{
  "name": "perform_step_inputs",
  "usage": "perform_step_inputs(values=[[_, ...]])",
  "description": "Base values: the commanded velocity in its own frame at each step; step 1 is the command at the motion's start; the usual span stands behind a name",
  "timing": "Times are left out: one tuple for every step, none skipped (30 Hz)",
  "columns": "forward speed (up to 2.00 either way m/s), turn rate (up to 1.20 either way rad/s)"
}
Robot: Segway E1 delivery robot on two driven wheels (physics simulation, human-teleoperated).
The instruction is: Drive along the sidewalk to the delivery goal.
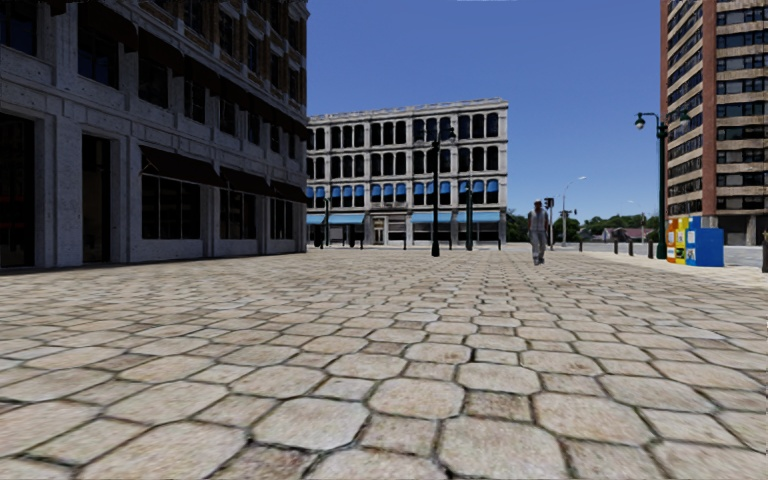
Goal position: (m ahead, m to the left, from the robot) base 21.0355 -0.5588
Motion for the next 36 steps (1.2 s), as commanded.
perform_step_inputs(values=[[2.0, -0.01], [2.0, -0.01], [2.0, 0.0], [2.0, 0.0], [2.0, 0.0], [2.0, 0.0], [2.0, 0.0], [2.0, 0.0], [2.0, 0.0], [2.0, 0.0], [2.0, 0.0], [2.0, 0.0], [2.0, 0.0], [2.0, 0.0], [2.0, 0.0], [2.0, 0.0], [2.0, 0.0], [2.0, 0.0], [2.0, 0.0], [2.0, 0.0], [2.0, 0.0], [2.0, 0.0], [2.0, 0.0], [2.0, 0.0], [2.0, 0.0], [2.0, 0.0], [2.0, 0.0], [2.0, 0.0], [2.0, 0.0], [2.0, 0.0], [2.0, 0.0], [2.0, 0.0], [2.0, 0.0], [2.0, 0.0], [2.0, 0.0], [2.0, 0.0]])
